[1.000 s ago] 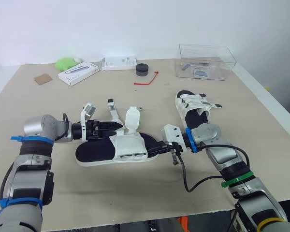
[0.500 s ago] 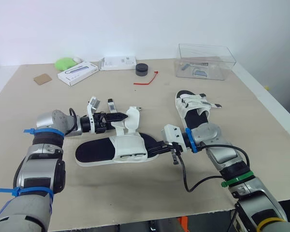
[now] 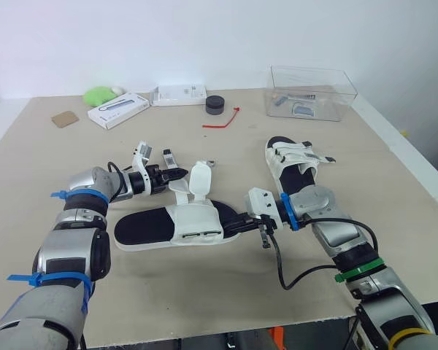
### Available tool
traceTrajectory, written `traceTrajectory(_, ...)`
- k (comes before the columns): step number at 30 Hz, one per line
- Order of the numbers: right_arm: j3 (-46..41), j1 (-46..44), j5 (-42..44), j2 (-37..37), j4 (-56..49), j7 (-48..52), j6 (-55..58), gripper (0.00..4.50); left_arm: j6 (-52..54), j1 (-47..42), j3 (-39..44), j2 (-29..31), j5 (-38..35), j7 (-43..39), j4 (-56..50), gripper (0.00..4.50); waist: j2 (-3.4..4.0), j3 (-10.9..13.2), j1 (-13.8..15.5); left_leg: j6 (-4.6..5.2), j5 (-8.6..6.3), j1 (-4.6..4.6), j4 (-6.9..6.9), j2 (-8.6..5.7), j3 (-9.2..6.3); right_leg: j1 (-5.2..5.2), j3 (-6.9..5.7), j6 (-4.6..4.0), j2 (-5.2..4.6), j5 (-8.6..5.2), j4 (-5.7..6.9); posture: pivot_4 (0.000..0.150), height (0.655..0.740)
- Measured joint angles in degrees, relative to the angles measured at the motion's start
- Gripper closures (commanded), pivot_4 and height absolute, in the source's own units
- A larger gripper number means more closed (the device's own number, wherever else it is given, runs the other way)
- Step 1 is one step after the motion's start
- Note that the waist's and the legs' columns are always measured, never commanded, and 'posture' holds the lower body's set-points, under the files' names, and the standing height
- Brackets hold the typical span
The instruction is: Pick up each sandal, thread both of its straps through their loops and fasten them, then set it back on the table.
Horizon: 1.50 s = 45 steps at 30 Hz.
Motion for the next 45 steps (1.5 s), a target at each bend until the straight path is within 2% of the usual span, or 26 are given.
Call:
traceTrajectory(1, 0.00, 0.00, 0.00, -0.01, 0.00, 0.00, 0.00, 4.50, -0.79, -0.40, 0.20, -0.18, 0.26, 0.31, 0.70, 4.47, 0.00, 0.00, 0.00, 0.00, 0.00, 0.00, 0.00, 0.00, 0.00, 0.00, 0.01, 0.00, 0.00, 0.00, 0.00, 0.150, 0.7400)
traceTrajectory(6, 0.00, 0.01, -0.01, -0.14, -0.06, 0.00, 0.00, 4.50, -3.96, -0.70, 0.34, -0.91, 1.91, 0.78, 1.30, 4.47, 0.00, 0.00, 0.00, 0.00, 0.00, 0.00, 0.00, 0.00, 0.00, 0.00, 0.00, 0.01, 0.00, 0.00, 0.00, 0.150, 0.7400)
traceTrajectory(10, 0.01, 0.09, -0.05, -0.58, -0.46, 0.04, 0.01, 4.50, -7.46, 1.18, -1.69, -1.55, 3.64, -1.41, -5.51, 4.47, -0.01, 0.01, -0.01, -0.01, 0.00, -0.01, 0.00, 0.00, 0.01, 0.00, 0.02, 0.02, -0.01, 0.02, 0.00, 0.150, 0.7400)
traceTrajectory(13, 0.09, 0.31, -0.10, -1.22, -1.02, 0.05, 0.05, 4.50, -12.32, 7.80, -4.52, -1.33, 5.18, -2.22, -20.31, 4.47, 0.00, 0.01, -0.12, -0.06, -0.03, 0.04, -0.04, 0.07, 0.05, -0.03, 0.14, 0.02, 0.02, 0.02, -0.02, 0.150, 0.7400)
traceTrajectory(15, 0.30, 0.96, 0.09, -1.79, -1.61, 0.07, 0.00, 4.50, -22.05, 19.32, -9.35, 0.58, 7.92, -5.02, -40.76, 4.47, 0.00, 0.00, -0.40, -0.41, -0.17, 0.12, -0.14, 0.19, 0.01, -0.02, 0.33, -0.28, 0.02, 0.09, 0.15, 0.150, 0.7400)
traceTrajectory(19, 0.25, 0.78, 0.04, -2.05, -1.78, 0.20, -0.03, 4.50, -39.46, 29.39, -14.37, 4.42, 13.84, -8.13, -55.70, 4.47, -0.02, -0.01, 0.13, -0.44, -0.21, 0.16, -0.10, 0.13, 0.10, -0.02, 0.31, -0.26, 0.02, 0.07, 0.03, 0.150, 0.7400)
traceTrajectory(20, 0.28, 0.82, 0.04, -2.06, -1.77, 0.20, -0.03, 4.50, -41.66, 29.89, -14.53, 4.90, 14.49, -8.34, -56.26, 4.47, -0.02, -0.01, 0.14, -0.43, -0.20, 0.17, -0.08, 0.13, 0.12, 0.00, 0.31, -0.06, 0.02, -0.05, 0.00, 0.150, 0.7400)
traceTrajectory(24, 0.50, 0.67, -0.08, -1.97, -1.45, 0.16, -0.44, 4.50, -63.91, 31.66, -15.50, 7.25, 20.27, -9.54, -56.32, 4.47, -0.02, -0.01, 0.16, -0.32, -0.14, 0.20, -0.04, 0.11, 0.26, 0.06, 0.30, 0.09, -0.02, -0.06, -0.03, 0.150, 0.7400)
traceTrajectory(27, 0.75, 0.24, -0.21, -1.65, -0.97, 0.24, -0.65, 4.50, -79.31, 30.76, -16.02, 7.95, 23.71, -9.30, -51.59, 4.47, -0.02, -0.02, 0.10, -0.29, -0.12, 0.22, -0.03, 0.14, 0.31, 0.06, 0.32, 0.08, 0.02, -0.04, -0.03, 0.150, 0.7400)
traceTrajectory(33, 0.93, -0.48, -0.49, -1.39, 0.19, 0.95, -1.23, 4.50, -105.02, 27.81, -19.10, 10.25, 25.83, -10.26, -45.73, 4.47, -0.02, -0.02, 0.07, -0.26, -0.14, 0.22, -0.04, 0.19, 0.35, 0.05, 0.34, 0.05, 0.03, -0.03, -0.03, 0.150, 0.7400)
traceTrajectory(39, 0.94, -0.68, -0.67, -1.38, 0.62, 1.08, -1.74, 4.50, -120.49, 27.15, -25.89, 14.05, 26.28, -10.91, -42.46, 4.47, -0.02, -0.02, 0.09, -0.21, -0.12, 0.22, -0.03, 0.21, 0.35, 0.06, 0.33, 0.07, 0.02, -0.02, -0.03, 0.150, 0.7400)
traceTrajectory(45, 0.99, -0.95, -0.96, -1.33, 0.77, 1.23, -1.82, 4.50, -128.11, 22.72, -28.46, 15.12, 29.60, -8.03, -36.68, 4.47, -0.02, -0.02, 0.07, -0.15, -0.08, 0.22, -0.03, 0.20, 0.39, 0.06, 0.32, 0.08, 0.03, 0.03, -0.03, 0.150, 0.7400)
